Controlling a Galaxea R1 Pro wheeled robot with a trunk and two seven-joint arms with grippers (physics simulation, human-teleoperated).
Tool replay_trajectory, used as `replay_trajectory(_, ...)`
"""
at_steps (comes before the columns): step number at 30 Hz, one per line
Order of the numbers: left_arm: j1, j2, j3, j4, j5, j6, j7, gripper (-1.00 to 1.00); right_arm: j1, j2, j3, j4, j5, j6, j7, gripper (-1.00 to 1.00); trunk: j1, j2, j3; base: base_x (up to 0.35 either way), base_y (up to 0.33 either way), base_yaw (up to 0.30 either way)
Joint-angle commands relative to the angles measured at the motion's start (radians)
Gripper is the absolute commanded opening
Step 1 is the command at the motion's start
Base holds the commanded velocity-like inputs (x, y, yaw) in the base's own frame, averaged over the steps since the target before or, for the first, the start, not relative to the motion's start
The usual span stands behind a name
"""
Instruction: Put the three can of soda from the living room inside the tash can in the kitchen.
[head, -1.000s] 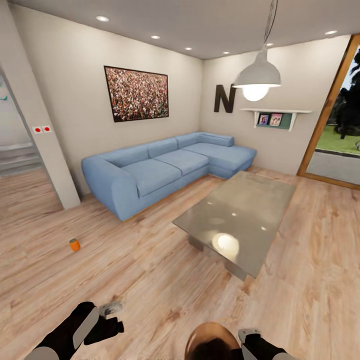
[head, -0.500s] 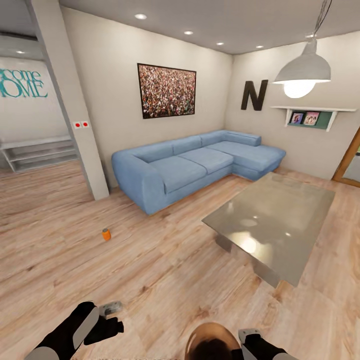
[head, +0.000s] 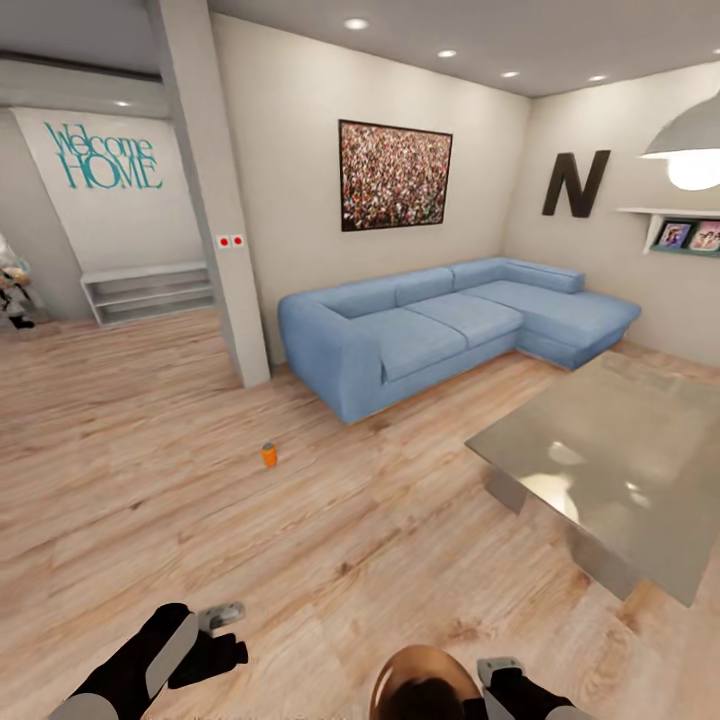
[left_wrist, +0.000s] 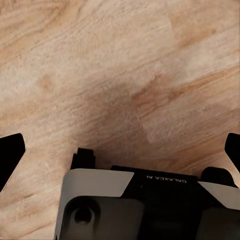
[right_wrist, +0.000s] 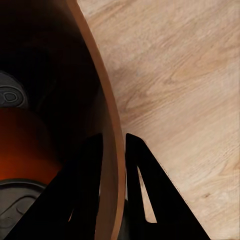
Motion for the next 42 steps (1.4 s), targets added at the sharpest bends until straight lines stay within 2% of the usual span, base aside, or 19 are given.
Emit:
replay_trajectory(1,0.000,0.000,0.000,0.000,0.000,0.000,0.000,1.00,0.000,0.000,-0.008,-0.001,-0.005,-0.001,0.005,-1.00,0.000,0.000,-0.001,0.091,0.334,0.231)
replay_trajectory(19,0.000,0.000,-0.004,0.000,0.000,-0.001,0.001,1.00,0.002,-0.004,-0.011,-0.004,-0.009,-0.010,0.015,-1.00,0.000,0.000,-0.019,0.245,0.274,0.215)
replay_trajectory(24,0.000,0.000,-0.005,0.001,0.000,-0.001,0.001,1.00,0.003,-0.005,-0.011,-0.005,-0.012,-0.010,0.018,-1.00,0.000,0.000,-0.020,0.269,0.265,0.043)
replay_trajectory(29,0.000,0.000,-0.005,0.000,0.000,-0.001,0.001,1.00,0.003,-0.009,-0.013,-0.009,-0.012,-0.011,0.017,-1.00,0.000,0.000,-0.023,0.267,0.266,-0.171)
replay_trajectory(37,0.001,0.000,-0.007,0.001,0.000,-0.002,0.001,1.00,0.003,-0.027,-0.016,-0.010,-0.012,-0.009,0.013,-1.00,0.000,0.000,-0.030,0.260,0.269,-0.079)
replay_trajectory(42,0.001,0.000,-0.008,0.001,0.000,-0.002,0.001,1.00,0.003,-0.061,-0.032,-0.011,-0.015,-0.005,0.015,-1.00,0.000,0.000,-0.033,0.256,0.273,0.034)
